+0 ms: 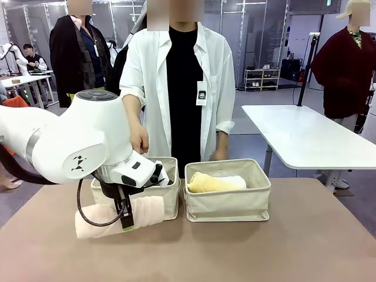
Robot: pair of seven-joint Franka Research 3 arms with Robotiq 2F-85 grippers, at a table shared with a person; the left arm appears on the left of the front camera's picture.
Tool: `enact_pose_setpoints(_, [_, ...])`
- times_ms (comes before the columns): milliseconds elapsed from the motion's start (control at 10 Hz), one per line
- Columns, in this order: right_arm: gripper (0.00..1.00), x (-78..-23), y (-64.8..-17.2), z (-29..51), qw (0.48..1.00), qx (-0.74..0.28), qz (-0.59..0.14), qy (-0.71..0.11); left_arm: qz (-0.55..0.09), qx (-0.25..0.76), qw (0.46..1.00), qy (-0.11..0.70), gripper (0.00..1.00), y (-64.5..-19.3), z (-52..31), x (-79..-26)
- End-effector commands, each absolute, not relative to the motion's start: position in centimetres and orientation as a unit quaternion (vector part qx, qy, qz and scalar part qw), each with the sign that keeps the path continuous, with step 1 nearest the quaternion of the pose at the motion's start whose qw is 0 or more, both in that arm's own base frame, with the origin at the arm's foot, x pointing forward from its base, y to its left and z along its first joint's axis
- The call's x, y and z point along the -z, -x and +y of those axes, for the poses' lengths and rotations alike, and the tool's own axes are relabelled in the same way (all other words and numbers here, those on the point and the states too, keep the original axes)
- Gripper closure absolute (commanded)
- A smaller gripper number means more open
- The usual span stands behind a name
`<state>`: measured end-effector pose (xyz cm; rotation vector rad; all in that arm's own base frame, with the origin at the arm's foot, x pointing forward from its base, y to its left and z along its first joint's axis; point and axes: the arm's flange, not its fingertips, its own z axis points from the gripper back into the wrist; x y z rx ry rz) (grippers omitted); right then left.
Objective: Divide the towels into two baskets.
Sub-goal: Pick up one hotel-folded towel from the bottom of the table and place it in the Fabric basket indicated by the person.
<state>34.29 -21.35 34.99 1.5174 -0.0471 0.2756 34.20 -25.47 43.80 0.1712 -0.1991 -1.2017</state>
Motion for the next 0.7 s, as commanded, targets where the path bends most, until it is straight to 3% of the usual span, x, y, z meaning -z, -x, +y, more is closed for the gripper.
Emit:
enact_pose_setpoints(0, [0.0,-35.1,-33.9,-21.0,0.719,-0.123,-0.026,-0.684,-0.128,0.585,0.797,-0.08,0.5,-32.3,-24.1,-44.5])
enact_pose_setpoints(100, [0.0,-35.1,-33.9,-21.0,0.719,-0.123,-0.026,-0.684,-0.093,0.564,0.817,-0.08,0.5,-34.2,-25.5,-43.8])
enact_pose_setpoints(500, [0.0,-35.1,-33.9,-21.0,0.719,-0.123,-0.026,-0.684,-0.093,0.573,0.81,-0.084,0.49,-34.0,-25.1,-43.6])
enact_pose_setpoints(600, [0.0,-35.1,-33.9,-21.0,0.719,-0.123,-0.026,-0.684,-0.119,0.601,0.777,-0.147,0.49,-35.3,-25.5,-44.2])
